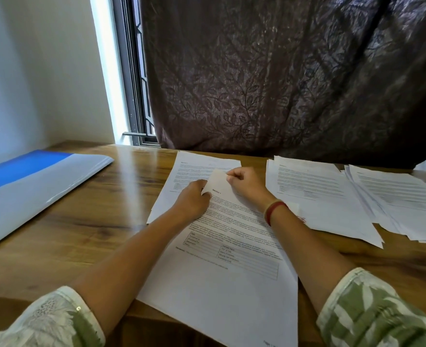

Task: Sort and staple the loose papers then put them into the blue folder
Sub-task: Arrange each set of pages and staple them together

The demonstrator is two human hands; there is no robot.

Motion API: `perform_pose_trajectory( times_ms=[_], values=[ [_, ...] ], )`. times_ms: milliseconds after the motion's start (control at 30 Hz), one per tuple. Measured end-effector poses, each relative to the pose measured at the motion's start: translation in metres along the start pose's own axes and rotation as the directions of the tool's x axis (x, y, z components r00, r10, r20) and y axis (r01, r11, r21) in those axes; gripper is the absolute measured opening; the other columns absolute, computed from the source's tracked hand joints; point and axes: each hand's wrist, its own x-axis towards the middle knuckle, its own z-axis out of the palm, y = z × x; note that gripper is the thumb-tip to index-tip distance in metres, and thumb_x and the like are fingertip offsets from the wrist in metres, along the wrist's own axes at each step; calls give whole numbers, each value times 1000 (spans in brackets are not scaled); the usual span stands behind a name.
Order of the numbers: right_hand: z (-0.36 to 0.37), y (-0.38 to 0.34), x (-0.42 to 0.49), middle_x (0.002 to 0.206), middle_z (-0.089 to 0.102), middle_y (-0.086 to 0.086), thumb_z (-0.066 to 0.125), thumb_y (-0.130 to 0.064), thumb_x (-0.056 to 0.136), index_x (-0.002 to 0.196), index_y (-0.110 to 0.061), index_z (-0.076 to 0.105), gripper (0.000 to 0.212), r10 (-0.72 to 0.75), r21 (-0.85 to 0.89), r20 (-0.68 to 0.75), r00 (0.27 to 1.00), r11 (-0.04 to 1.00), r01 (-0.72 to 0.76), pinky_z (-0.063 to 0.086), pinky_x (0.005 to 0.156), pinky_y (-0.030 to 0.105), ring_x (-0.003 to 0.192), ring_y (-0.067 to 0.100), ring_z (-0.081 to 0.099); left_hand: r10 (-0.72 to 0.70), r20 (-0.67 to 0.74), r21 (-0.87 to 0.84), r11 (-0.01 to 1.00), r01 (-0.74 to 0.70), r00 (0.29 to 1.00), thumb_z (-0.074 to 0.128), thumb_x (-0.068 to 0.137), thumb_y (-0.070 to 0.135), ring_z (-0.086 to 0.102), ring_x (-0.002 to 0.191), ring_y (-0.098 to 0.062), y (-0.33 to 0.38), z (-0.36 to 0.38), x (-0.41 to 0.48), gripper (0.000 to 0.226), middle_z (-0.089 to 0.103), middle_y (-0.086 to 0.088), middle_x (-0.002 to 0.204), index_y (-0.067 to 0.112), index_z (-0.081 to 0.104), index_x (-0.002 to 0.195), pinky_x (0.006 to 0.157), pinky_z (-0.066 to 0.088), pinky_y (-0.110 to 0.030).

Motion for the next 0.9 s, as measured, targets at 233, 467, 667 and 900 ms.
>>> perform_pose_trajectory(
  times_ms=[233,467,667,900],
  values=[
    [4,4,-5,109,59,-2,53,-17,98,107,-22,60,12,-92,1,-81,993,996,92,42,66,15,89,9,55,-1,-173,-63,998,-10,985,54,98,15,60,103,-17,8,-4,-14,49,54,-2,137,28,42,144,68,58,-22],
    [5,5,0,105,66,-3,61,-22,94,99,-24,67,8,0,92,-82,997,996,7,57,82,32,96,15,64,45,-160,-6,999,-47,986,56,97,13,56,121,-22,10,-8,-12,44,56,-5,137,16,50,141,84,49,-24],
    [3,-1,-2,103,62,-5,59,-13,95,101,-19,68,13,22,142,-56,998,990,-13,55,86,29,100,13,60,-1,-94,-58,998,-5,996,64,93,14,57,113,-17,4,-14,-6,45,59,0,131,22,55,137,87,48,-25],
    [6,-4,-2,102,67,-1,62,-22,93,99,-13,70,13,-44,64,-33,998,997,46,51,83,26,98,15,61,-44,-95,-106,994,34,994,63,92,9,58,114,-20,7,-13,-8,45,61,0,125,19,56,136,88,51,-29]
  ],
)
